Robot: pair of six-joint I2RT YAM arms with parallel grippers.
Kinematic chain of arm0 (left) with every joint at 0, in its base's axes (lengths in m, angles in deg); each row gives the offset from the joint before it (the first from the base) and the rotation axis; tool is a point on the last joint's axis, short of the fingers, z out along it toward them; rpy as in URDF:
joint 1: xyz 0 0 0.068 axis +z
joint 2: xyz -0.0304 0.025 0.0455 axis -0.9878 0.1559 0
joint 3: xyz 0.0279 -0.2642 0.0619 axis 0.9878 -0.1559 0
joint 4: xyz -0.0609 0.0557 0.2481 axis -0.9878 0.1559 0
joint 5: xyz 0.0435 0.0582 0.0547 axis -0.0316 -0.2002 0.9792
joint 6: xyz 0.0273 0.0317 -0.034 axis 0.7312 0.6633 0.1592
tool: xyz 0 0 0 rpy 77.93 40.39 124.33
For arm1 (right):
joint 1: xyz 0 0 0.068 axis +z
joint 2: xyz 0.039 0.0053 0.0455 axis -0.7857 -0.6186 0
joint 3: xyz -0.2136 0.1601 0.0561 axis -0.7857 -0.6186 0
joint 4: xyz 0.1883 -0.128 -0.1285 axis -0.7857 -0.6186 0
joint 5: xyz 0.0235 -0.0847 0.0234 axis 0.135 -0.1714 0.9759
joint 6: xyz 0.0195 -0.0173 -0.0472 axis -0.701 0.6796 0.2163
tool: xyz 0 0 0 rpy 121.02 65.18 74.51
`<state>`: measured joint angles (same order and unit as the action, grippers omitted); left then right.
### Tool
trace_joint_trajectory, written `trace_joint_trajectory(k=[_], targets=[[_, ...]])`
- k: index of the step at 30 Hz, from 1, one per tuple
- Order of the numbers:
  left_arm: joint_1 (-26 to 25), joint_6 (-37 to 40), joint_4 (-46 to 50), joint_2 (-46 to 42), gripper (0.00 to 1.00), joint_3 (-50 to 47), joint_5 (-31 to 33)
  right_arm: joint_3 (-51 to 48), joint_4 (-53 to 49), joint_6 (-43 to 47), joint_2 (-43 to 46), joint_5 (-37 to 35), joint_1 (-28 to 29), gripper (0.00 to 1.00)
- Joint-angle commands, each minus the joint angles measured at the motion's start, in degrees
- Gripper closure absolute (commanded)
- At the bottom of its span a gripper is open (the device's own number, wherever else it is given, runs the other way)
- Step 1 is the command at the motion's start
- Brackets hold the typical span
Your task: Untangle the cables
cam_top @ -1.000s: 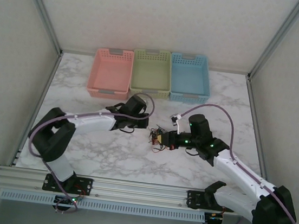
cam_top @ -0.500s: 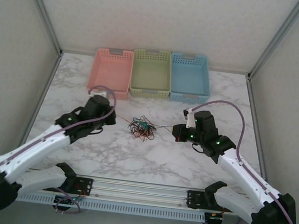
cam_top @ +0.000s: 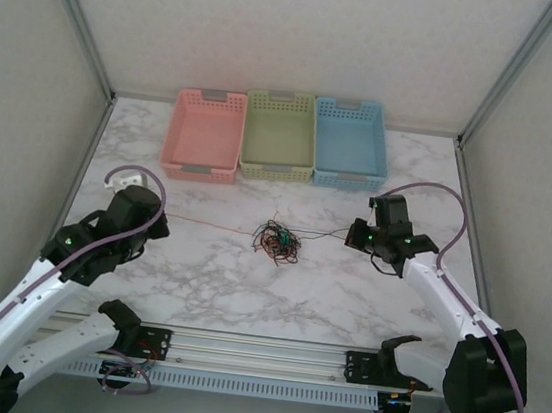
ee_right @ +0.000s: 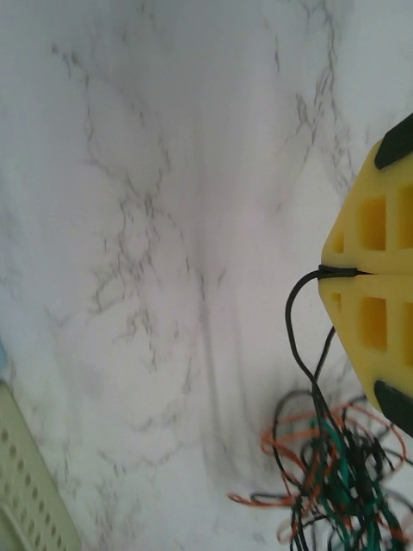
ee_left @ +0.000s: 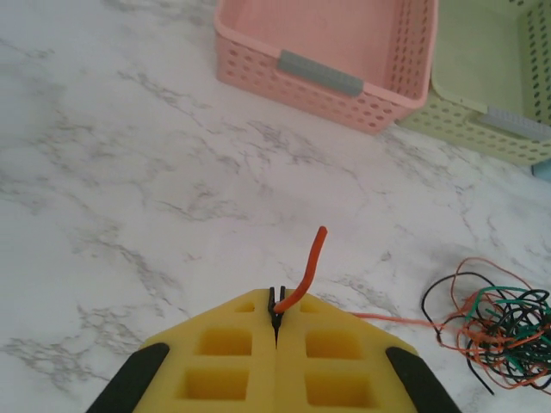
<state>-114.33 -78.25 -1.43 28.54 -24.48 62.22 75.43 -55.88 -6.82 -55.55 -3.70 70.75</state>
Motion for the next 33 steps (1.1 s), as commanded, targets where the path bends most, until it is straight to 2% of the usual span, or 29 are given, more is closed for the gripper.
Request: trace_joint_trajectory(k=[1,4,12,15,17,19,25,29,33], targets=[[0.8,2.0,7.1,-0.9,1.00,4.7,8.0,2.2,-2.8,0.2,-2.7,-5.2,-2.0,1.00],[1.0,3.0,8.8,-1.0,1.00,7.2,9.6,2.7,-3.5,0.5,-5.0,-6.9,-2.9,1.00],[1.1,6.1,13.7,-1.5,1.00,13.7,17.4,4.0,-7.2,1.8,-8.4,-17.7,-3.4,1.00],[1.1,7.8,13.5,-1.3,1.00,14.6,18.9,3.9,-5.5,1.6,-8.4,-15.6,-3.5,1.00],[1.1,8.6,12.3,-1.1,1.00,14.0,17.2,3.8,-4.0,1.2,-8.4,-12.8,-3.5,1.00],[1.1,8.8,12.5,-0.9,1.00,13.8,17.3,4.7,-4.3,0.8,-8.8,-13.0,-3.4,1.00],[1.3,13.2,15.0,-3.3,1.00,16.7,27.8,6.5,-7.2,0.8,-10.0,-20.3,-3.6,1.00],[1.3,15.0,17.2,-3.3,1.00,21.2,31.3,6.7,-8.0,0.0,-11.5,-25.5,-4.0,1.00],[1.3,16.5,17.5,-3.5,1.00,26.2,31.8,6.3,-7.8,-1.0,-12.9,-28.2,-4.9,1.00]])
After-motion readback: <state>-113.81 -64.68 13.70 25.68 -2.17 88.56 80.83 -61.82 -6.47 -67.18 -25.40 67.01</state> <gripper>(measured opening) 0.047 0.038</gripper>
